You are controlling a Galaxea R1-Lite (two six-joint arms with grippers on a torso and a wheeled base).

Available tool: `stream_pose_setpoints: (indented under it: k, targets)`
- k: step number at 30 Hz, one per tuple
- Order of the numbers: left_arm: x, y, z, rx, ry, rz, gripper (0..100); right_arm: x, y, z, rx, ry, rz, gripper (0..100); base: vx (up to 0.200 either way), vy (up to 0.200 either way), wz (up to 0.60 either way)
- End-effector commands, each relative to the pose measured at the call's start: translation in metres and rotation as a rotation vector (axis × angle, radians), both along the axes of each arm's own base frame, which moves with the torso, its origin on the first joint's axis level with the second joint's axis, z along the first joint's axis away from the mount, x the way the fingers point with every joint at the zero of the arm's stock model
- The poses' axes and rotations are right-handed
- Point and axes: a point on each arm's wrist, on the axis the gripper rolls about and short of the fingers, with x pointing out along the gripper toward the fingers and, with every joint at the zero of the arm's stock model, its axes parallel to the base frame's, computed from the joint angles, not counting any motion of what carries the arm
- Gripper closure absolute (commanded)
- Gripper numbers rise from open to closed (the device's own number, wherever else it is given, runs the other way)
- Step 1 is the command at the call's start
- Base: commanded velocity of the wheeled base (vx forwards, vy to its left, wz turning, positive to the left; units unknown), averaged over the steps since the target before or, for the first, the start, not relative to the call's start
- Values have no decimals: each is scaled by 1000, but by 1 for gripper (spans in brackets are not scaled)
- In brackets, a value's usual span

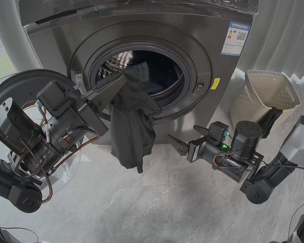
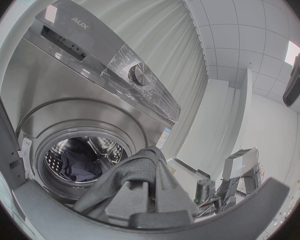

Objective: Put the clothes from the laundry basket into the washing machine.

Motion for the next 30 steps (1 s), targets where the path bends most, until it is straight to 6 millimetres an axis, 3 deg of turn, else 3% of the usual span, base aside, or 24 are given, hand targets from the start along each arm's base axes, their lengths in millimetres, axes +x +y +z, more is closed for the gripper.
stream_pose_setpoints:
  k: [1, 19, 30]
  targets:
    - [-2, 3, 7, -15, -23, 5, 100, 15, 12, -35, -42, 40, 7, 0, 0, 0, 0]
    - [-6, 3, 13, -27, -43, -7, 100, 39, 31, -72, -36, 10, 44, 0, 0, 0, 0]
    - [-7, 3, 12, -23, -39, -10, 100, 63, 48, -70, 7, -56, 40, 0, 0, 0, 0]
